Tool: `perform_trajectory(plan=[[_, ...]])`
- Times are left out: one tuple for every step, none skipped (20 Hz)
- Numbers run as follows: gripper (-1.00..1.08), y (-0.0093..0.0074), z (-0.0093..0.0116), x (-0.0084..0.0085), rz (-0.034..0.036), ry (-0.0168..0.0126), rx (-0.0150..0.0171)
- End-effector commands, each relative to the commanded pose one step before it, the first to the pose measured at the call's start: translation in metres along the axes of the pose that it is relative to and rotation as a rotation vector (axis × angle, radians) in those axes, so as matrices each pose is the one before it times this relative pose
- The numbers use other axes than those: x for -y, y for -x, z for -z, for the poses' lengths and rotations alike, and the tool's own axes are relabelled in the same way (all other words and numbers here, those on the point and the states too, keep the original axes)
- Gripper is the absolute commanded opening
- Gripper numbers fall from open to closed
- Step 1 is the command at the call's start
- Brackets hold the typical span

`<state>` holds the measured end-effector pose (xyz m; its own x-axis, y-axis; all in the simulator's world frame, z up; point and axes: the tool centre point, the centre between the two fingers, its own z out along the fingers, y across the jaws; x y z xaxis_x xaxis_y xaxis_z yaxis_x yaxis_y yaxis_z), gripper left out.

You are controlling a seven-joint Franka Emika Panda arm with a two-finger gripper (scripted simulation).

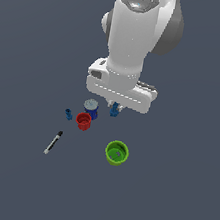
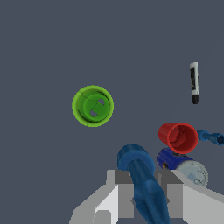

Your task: Pick up a designated object from a clutter of objects.

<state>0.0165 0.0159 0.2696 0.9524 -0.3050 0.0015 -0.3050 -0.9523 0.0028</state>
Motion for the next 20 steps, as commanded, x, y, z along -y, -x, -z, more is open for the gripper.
perform_trajectory(plan=[[-1.00, 0.01077, 0.02457, 0.01888, -0.00061, 0.00108, 0.00013], [-1.00, 0.00394, 0.00968, 0.00761, 0.00000, 0.00000, 0.00000], [-1.00, 0.00391, 0.00966, 0.00762, 0.00000, 0.00000, 0.00000], [-1.00, 0.00388, 0.00964, 0.00763, 0.00000, 0.00000, 0.00000], [-1.00, 0.00384, 0.00961, 0.00765, 0.00000, 0.00000, 0.00000], [-1.00, 0.00379, 0.00958, 0.00766, 0.00000, 0.00000, 0.00000], [-1.00, 0.00374, 0.00952, 0.00765, 0.00000, 0.00000, 0.00000], [-1.00, 0.00366, 0.00944, 0.00749, 0.00028, -0.00062, 0.00013], [-1.00, 0.00349, 0.00908, 0.00739, 0.00000, 0.00000, 0.00000], [-1.00, 0.00321, 0.00865, 0.00689, 0.00014, -0.00062, 0.00026], [-1.00, 0.00301, 0.00804, 0.00663, 0.00000, 0.00000, 0.00000], [-1.00, 0.00268, 0.00752, 0.00602, 0.00010, -0.00063, 0.00027], [-1.00, 0.00251, 0.00692, 0.00578, 0.00000, 0.00000, 0.00000], [-1.00, 0.00227, 0.00637, 0.00536, 0.00000, 0.00000, 0.00000], [-1.00, 0.00195, 0.00588, 0.00471, 0.00006, -0.00063, 0.00027], [-1.00, 0.00181, 0.00529, 0.00451, 0.00000, 0.00000, 0.00000], [-1.00, 0.00149, 0.00483, 0.00384, 0.00003, -0.00064, 0.00026], [-1.00, 0.00138, 0.00424, 0.00367, 0.00000, 0.00000, 0.00000], [-1.00, 0.00118, 0.00373, 0.00325, 0.00000, 0.00000, 0.00000], [-1.00, 0.00100, 0.00324, 0.00284, 0.00000, 0.00000, 0.00000]])
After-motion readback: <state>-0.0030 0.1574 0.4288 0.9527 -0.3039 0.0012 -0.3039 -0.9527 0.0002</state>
